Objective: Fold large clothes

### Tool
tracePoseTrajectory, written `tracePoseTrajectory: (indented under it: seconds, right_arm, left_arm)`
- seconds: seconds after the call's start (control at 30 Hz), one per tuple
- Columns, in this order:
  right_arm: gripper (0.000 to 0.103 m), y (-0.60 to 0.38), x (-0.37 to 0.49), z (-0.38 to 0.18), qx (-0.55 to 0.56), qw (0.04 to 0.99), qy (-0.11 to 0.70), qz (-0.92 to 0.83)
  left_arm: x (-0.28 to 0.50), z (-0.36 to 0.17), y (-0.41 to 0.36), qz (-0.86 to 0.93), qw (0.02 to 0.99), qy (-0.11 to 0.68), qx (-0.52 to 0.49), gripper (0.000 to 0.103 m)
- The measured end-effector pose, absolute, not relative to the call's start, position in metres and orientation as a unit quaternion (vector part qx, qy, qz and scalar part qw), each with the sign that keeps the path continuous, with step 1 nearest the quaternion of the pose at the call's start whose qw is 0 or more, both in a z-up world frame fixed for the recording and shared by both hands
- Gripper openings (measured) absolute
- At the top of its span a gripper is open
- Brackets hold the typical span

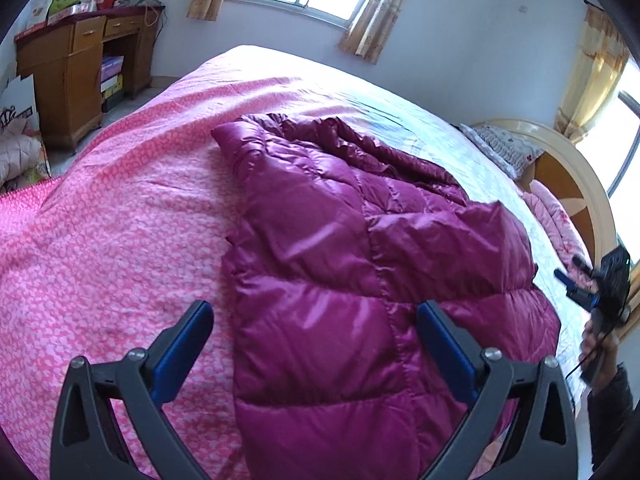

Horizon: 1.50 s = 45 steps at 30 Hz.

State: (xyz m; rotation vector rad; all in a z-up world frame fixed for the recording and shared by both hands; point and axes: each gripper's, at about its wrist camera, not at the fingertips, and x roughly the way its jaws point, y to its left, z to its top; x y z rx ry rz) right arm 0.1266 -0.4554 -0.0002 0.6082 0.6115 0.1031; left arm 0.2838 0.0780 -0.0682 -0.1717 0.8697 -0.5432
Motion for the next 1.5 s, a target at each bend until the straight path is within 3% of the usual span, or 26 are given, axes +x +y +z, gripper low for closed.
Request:
tracePoseTrajectory:
  seconds: [0.33, 0.37, 0.4, 0.43, 0.47, 0.5, 0.67, 0.73, 1.13, 1.5]
  right_arm:
    - [0.073, -0.393, 0.186, -0.048, 0.110, 0.903, 0.415, 0.030]
    - [0.069, -0.389, 0.184, -0.051, 0.091, 0.907, 0.411, 0.024]
    - [0.042, -0.385, 0.182, -0.051, 0.076, 0.910, 0.406, 0.018]
    - [0.030, -0.384, 0.179, -0.051, 0.081, 0.912, 0.402, 0.022]
    - [0.024, -0.385, 0.175, -0.049, 0.090, 0.913, 0.397, 0.014]
    - [0.021, -0.385, 0.174, -0.049, 0.093, 0.915, 0.393, 0.007]
    - [0.016, -0.370, 0.142, -0.027, 0.064, 0.932, 0.354, -0.029]
    - [0.016, -0.363, 0.130, -0.013, 0.058, 0.939, 0.336, -0.037]
    - [0.014, -0.342, 0.080, 0.061, 0.036, 0.973, 0.225, -0.024]
    - [0.013, -0.358, 0.165, 0.109, 0.023, 0.978, 0.204, -0.043]
  left_arm:
    - [0.307, -0.085, 0.079, -0.245, 0.859, 0.439, -0.091, 0.102]
    - [0.305, -0.085, 0.078, -0.244, 0.862, 0.435, -0.090, 0.098]
    - [0.303, -0.084, 0.077, -0.245, 0.864, 0.431, -0.086, 0.093]
    - [0.301, -0.083, 0.075, -0.247, 0.866, 0.429, -0.078, 0.079]
    - [0.298, -0.082, 0.069, -0.251, 0.867, 0.426, -0.065, 0.067]
    - [0.293, -0.081, 0.065, -0.251, 0.872, 0.418, -0.052, 0.063]
    - [0.268, -0.066, 0.058, -0.232, 0.902, 0.363, -0.011, 0.023]
    - [0.259, -0.060, 0.064, -0.237, 0.906, 0.350, -0.032, 0.017]
    - [0.233, -0.037, 0.080, -0.225, 0.921, 0.311, -0.063, 0.014]
    - [0.312, 0.024, 0.052, -0.193, 0.943, 0.262, -0.069, 0.011]
